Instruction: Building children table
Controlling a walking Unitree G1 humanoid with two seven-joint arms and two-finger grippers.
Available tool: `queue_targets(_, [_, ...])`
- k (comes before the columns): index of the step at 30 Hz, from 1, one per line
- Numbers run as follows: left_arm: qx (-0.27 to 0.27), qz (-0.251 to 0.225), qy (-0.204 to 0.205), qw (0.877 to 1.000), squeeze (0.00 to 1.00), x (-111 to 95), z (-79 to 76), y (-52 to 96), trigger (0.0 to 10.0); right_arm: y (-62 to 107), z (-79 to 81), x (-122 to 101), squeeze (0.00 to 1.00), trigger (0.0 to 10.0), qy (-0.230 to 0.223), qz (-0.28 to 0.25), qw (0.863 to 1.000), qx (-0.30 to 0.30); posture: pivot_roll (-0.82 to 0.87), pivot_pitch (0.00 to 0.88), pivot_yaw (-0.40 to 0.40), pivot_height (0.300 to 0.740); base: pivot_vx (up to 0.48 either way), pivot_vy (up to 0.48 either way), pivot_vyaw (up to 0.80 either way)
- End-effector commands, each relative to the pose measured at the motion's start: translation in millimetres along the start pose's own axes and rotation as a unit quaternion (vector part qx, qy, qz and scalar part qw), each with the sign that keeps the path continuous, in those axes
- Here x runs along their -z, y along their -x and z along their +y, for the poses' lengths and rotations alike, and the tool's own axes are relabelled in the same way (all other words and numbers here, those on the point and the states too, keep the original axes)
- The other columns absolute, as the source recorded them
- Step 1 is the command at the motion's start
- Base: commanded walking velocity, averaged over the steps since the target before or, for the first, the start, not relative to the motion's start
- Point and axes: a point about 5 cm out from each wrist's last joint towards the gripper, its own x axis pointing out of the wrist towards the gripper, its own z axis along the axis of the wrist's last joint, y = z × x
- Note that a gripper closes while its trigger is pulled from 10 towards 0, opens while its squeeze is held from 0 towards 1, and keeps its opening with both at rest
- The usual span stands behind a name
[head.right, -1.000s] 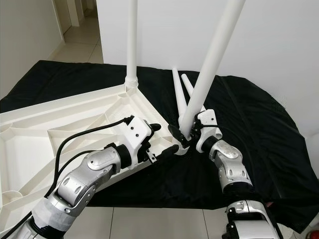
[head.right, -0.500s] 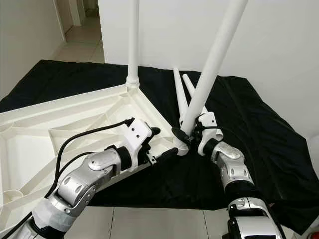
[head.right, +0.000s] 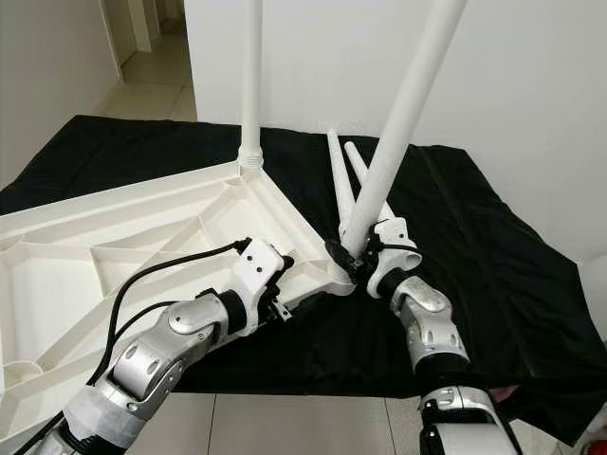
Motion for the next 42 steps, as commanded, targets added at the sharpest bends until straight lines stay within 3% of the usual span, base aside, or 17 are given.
queue_targets(1, [-0.006, -0.012, -0.003, 1.000, 0.00, -5, 0.4, -1.0, 10.0, 3.5, 1.4, 14, 0.00, 10.0, -0.018, 0.028, 0.999, 0.033, -0.03, 0.000, -0.069, 0.740, 0.000, 0.000, 0.00])
queue_targets(10, [-0.012, -0.037, -0.013, 0.999, 0.00, -14, 0.5, -3.4, 10.0, 0.0, 15.1, 11, 0.00, 10.0, -0.016, 0.014, 0.993, 0.116, -0.04, 0.000, -0.068, 0.740, 0.000, 0.000, 0.00])
queue_targets(13, [-0.012, -0.045, -0.019, 0.999, 0.00, -19, 1.1, -3.4, 10.0, 2.4, 17.0, 9, 0.00, 10.0, -0.028, 0.006, 0.981, 0.191, -0.03, 0.000, -0.072, 0.740, 0.000, 0.000, 0.00])
queue_targets(14, [-0.012, -0.045, -0.019, 0.999, 0.00, -19, 1.1, -3.4, 10.0, 2.4, 17.0, 9, 0.00, 10.0, -0.028, 0.006, 0.981, 0.191, -0.03, 0.000, -0.072, 0.740, 0.000, 0.000, 0.00])
queue_targets(17, [-0.019, -0.044, -0.025, 0.999, 0.00, -19, 3.5, -1.8, 10.0, 8.3, 24.2, 10, 0.00, 10.0, -0.031, 0.007, 0.961, 0.276, -0.02, 0.000, -0.081, 0.740, 0.000, 0.000, 0.00])
queue_targets(18, [-0.019, -0.044, -0.025, 0.999, 0.00, -19, 3.5, -1.8, 10.0, 8.3, 24.2, 10, 0.00, 10.0, -0.031, 0.007, 0.961, 0.276, -0.02, 0.000, -0.081, 0.740, 0.000, 0.000, 0.00])
queue_targets(19, [-0.019, -0.043, -0.027, 0.999, 0.00, -19, 4.0, -1.0, 10.0, 10.9, 28.0, 9, 0.00, 10.0, -0.032, 0.004, 0.951, 0.308, -0.02, 0.000, -0.080, 0.740, 0.000, 0.000, 0.00])
queue_targets(22, [-0.020, -0.044, -0.030, 0.998, 0.00, -18, 4.4, -0.3, 10.0, 13.2, 37.4, 8, 0.00, 10.0, -0.038, 0.004, 0.940, 0.339, -0.02, 0.000, -0.081, 0.740, 0.000, 0.000, 0.00])
queue_targets(25, [-0.020, -0.044, -0.030, 0.998, 0.00, -18, 4.6, -0.1, 10.0, 12.6, 45.2, 10, 0.00, 10.0, -0.050, 0.008, 0.939, 0.342, -0.02, 0.000, -0.085, 0.740, 0.000, 0.000, 0.00])
queue_targets(28, [-0.022, -0.048, -0.034, 0.998, 0.00, -19, 4.6, 0.9, 10.0, 7.4, 71.4, 8, 0.00, 10.0, -0.064, 0.007, 0.952, 0.299, -0.02, 0.000, -0.086, 0.740, 0.000, 0.000, 0.00])
queue_targets(35, [-0.028, -0.054, -0.030, 0.998, 0.00, -20, 5.4, 2.9, 10.0, 8.7, 74.6, 5, 0.00, 10.0, -0.070, 0.008, 0.955, 0.290, -0.02, 0.000, -0.091, 0.740, 0.000, 0.000, 0.00])
queue_targets(36, [-0.030, -0.054, -0.030, 0.998, 0.00, -20, 5.7, 2.9, 10.0, 9.0, 73.2, 4, 1.00, 10.0, -0.070, 0.007, 0.954, 0.291, -0.02, 0.000, -0.094, 0.740, 0.000, 0.000, 0.00])
queue_targets(42, [-0.031, -0.055, -0.033, 0.997, 0.00, -20, 6.1, 3.0, 10.0, 10.4, 65.2, 0, 1.00, 10.0, -0.067, -0.003, 0.957, 0.284, -0.02, 0.000, -0.095, 0.740, 0.000, 0.000, 0.00])
